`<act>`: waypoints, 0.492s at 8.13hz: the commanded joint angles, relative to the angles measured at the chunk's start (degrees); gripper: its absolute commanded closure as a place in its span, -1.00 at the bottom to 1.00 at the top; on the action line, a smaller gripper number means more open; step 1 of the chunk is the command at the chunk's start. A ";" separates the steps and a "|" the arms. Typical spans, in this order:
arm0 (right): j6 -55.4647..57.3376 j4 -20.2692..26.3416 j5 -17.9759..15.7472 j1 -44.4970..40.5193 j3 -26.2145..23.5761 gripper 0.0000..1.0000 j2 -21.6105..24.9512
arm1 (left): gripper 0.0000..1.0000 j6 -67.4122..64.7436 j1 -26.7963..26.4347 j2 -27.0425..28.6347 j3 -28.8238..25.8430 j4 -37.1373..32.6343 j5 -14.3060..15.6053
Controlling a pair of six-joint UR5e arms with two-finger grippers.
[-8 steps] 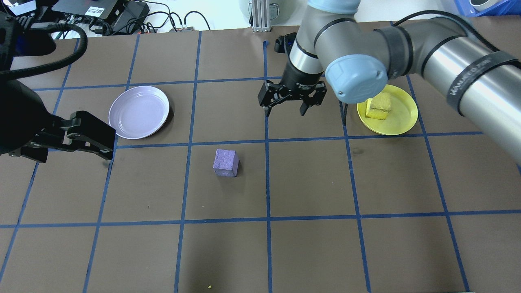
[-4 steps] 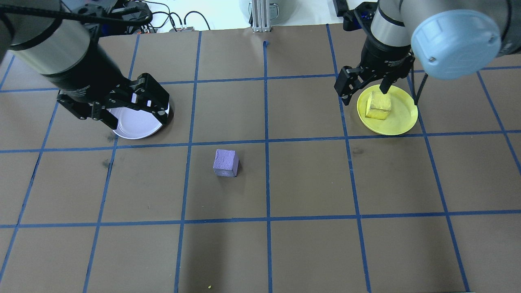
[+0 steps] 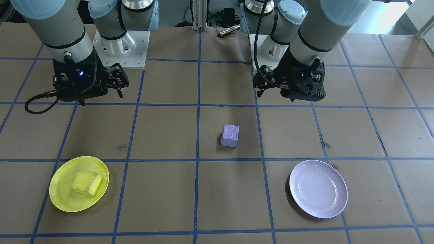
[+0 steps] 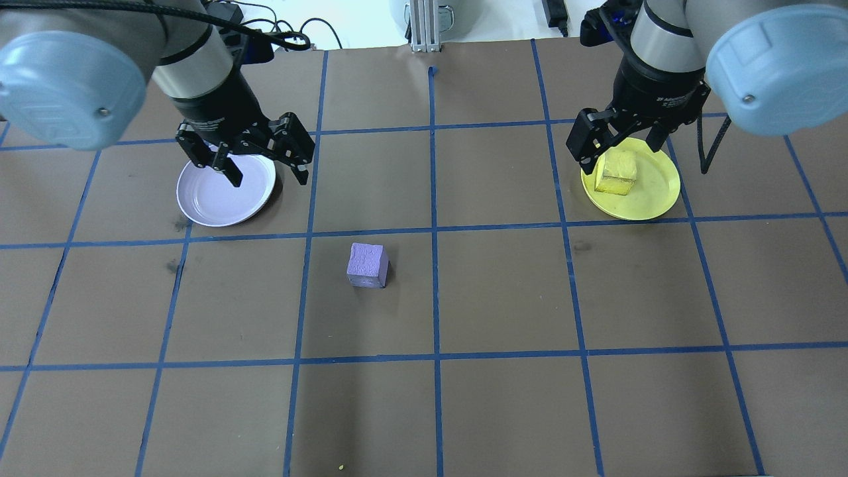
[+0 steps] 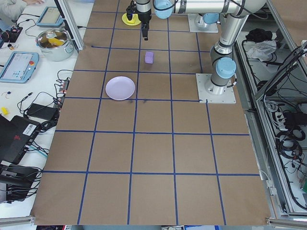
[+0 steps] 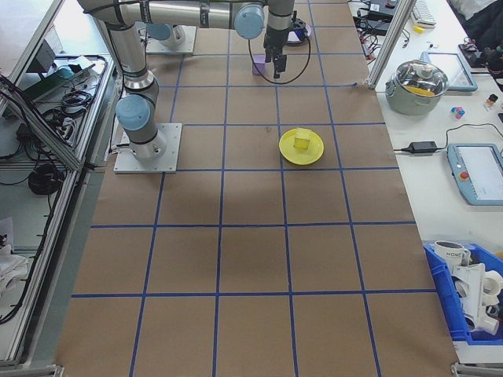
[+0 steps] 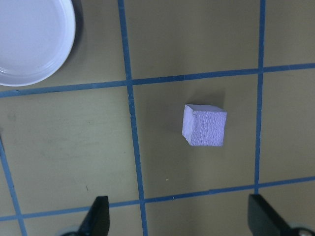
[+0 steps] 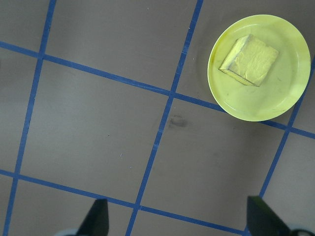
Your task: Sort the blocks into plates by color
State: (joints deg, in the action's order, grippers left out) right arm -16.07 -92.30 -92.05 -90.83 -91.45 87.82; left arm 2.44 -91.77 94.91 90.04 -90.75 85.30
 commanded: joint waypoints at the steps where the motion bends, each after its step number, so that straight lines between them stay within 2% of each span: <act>1: 0.16 0.63 -0.15 0.04 -0.04 -1.00 0.95 | -1.00 -5.32 -6.89 6.76 0.22 8.00 0.39; 2: 0.51 0.81 0.11 0.04 -0.30 -1.00 1.48 | -1.00 -4.21 -7.88 7.39 0.48 12.75 0.39; 4: 0.69 0.81 0.55 0.04 -0.65 -1.00 1.83 | -1.00 -3.24 -8.42 7.83 0.84 12.71 0.30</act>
State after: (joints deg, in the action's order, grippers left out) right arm -15.56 -91.57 -91.78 -90.79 -91.79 89.28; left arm -1.56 -99.07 102.06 90.50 -79.36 85.54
